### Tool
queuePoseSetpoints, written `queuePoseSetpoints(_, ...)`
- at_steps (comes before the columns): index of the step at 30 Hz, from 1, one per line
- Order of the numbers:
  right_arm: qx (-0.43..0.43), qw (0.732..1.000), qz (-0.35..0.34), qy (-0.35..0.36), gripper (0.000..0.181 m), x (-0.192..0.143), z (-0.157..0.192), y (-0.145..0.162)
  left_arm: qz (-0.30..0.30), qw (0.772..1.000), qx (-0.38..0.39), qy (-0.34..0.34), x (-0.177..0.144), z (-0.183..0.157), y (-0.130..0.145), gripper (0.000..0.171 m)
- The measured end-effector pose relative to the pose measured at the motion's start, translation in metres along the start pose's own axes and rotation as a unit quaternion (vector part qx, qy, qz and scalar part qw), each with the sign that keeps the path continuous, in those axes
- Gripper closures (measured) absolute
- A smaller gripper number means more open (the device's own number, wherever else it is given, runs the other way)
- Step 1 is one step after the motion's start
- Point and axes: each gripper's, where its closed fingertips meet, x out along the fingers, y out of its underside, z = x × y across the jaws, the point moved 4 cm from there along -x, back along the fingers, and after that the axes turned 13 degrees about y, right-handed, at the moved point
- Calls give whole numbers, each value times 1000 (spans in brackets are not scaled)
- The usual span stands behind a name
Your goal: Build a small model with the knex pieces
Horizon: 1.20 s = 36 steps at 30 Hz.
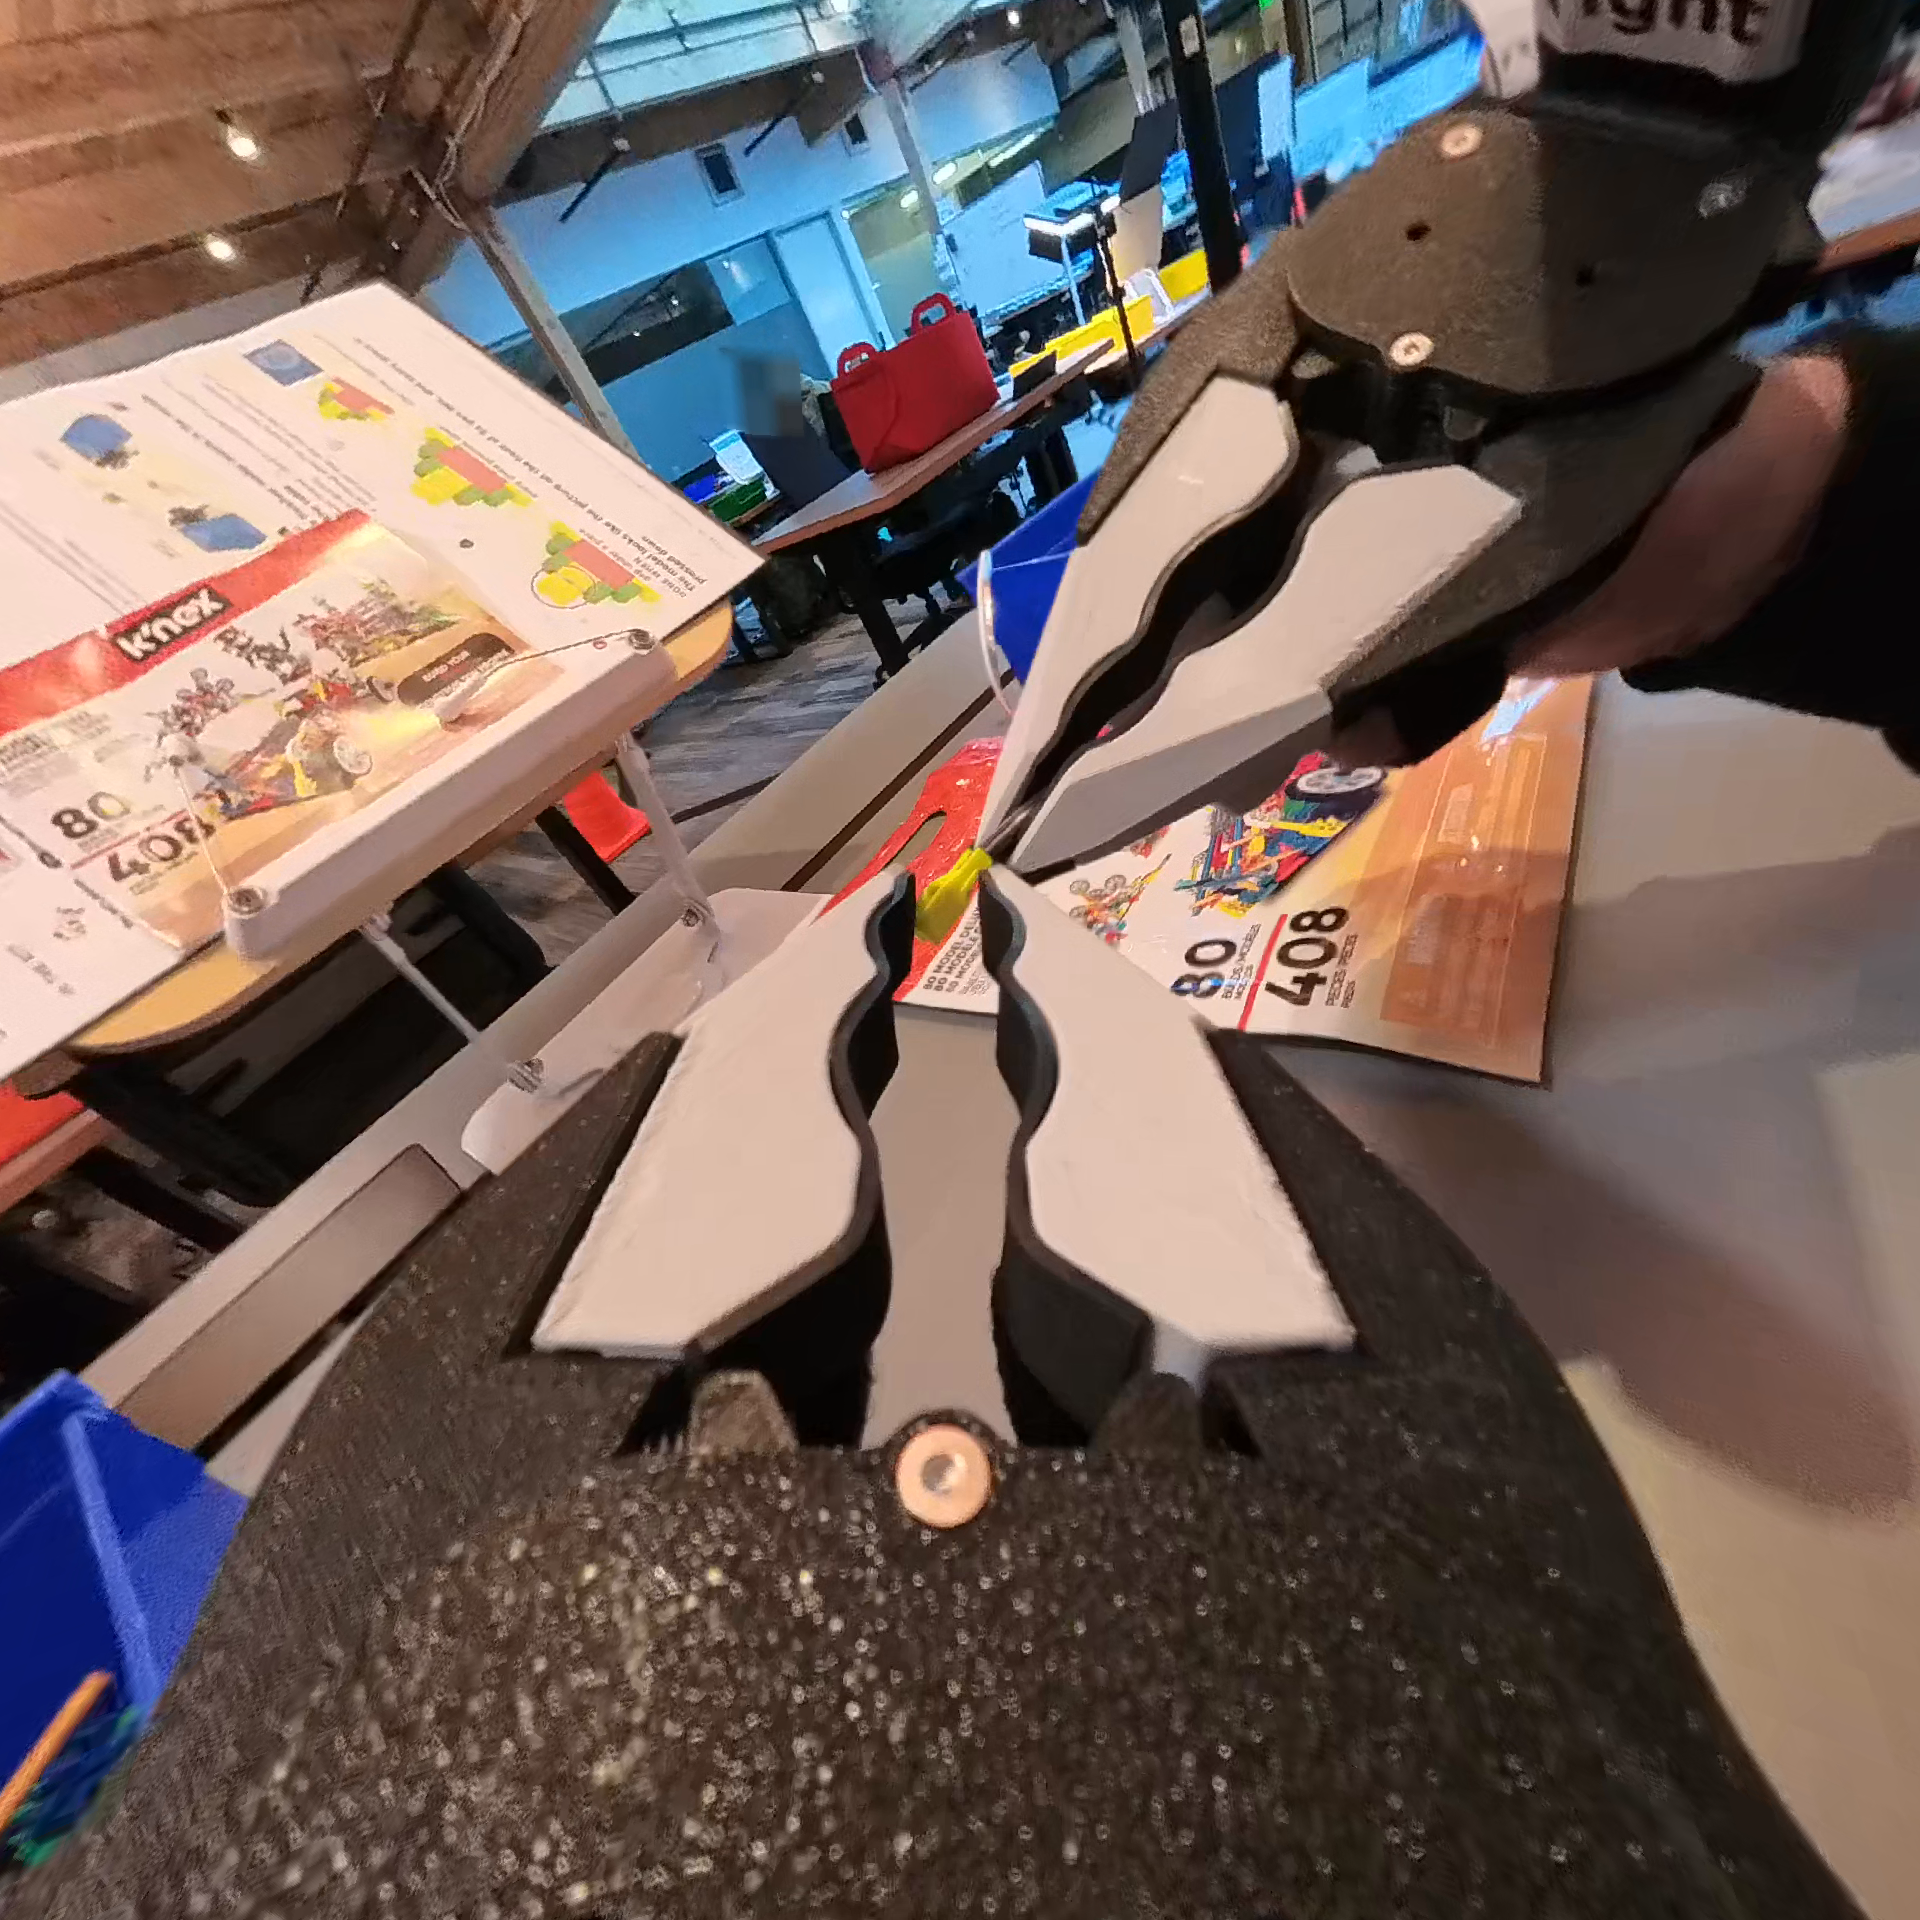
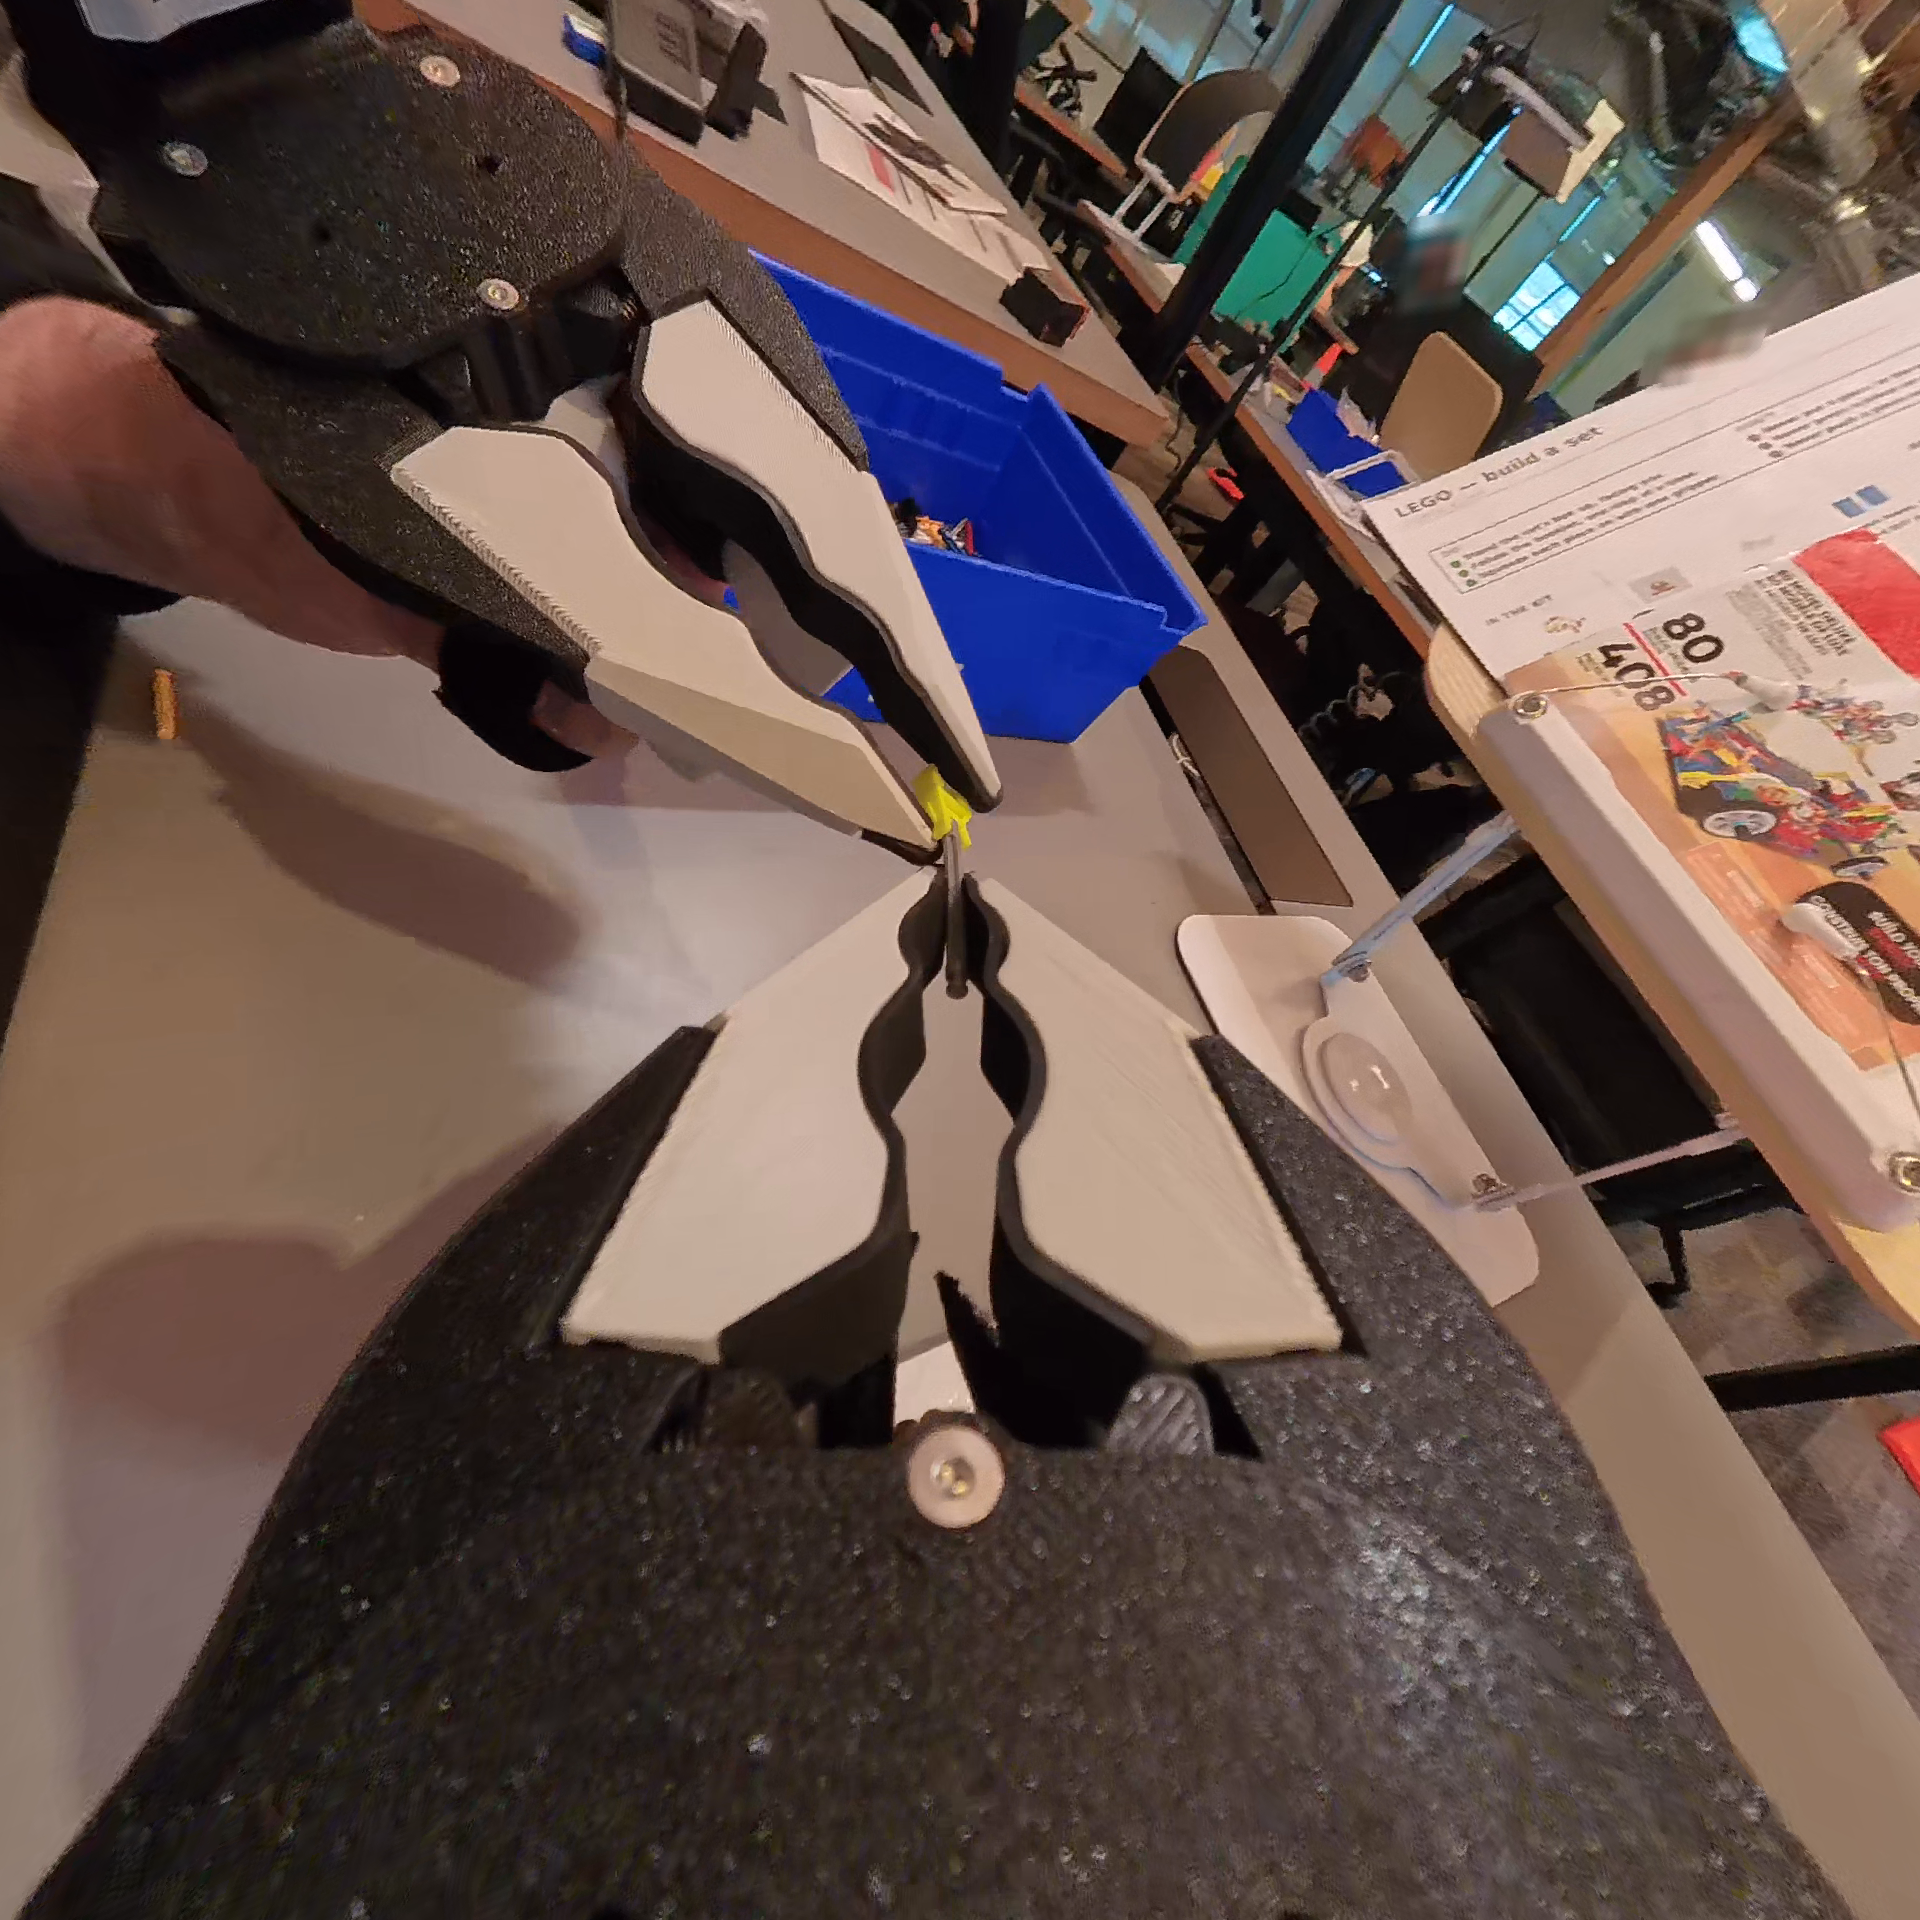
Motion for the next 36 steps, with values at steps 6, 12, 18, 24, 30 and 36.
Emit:
queuePoseSetpoints(6, -14, 999, -5, 42, 181, 5, -3, -6, -21, 999, -45, -15, -1, 7, -3, 162)
queuePoseSetpoints(12, -42, 996, 2, 83, 180, 10, -6, -7, -50, 992, -113, -12, 1, 14, 0, 162)
queuePoseSetpoints(18, -64, 990, 10, 127, 179, 15, -8, -8, -84, 979, -184, -6, 2, 21, 2, 162)
queuePoseSetpoints(24, -89, 983, 14, 159, 180, 18, -8, -10, -112, 966, -232, 8, 2, 25, 3, 165)
queuePoseSetpoints(30, -113, 978, 17, 175, 180, 19, -8, -12, -133, 954, -269, 25, 2, 26, 4, 165)
queuePoseSetpoints(36, -153, 964, 21, 215, 180, 23, -7, -14, -180, 918, -347, 58, 1, 31, 6, 165)
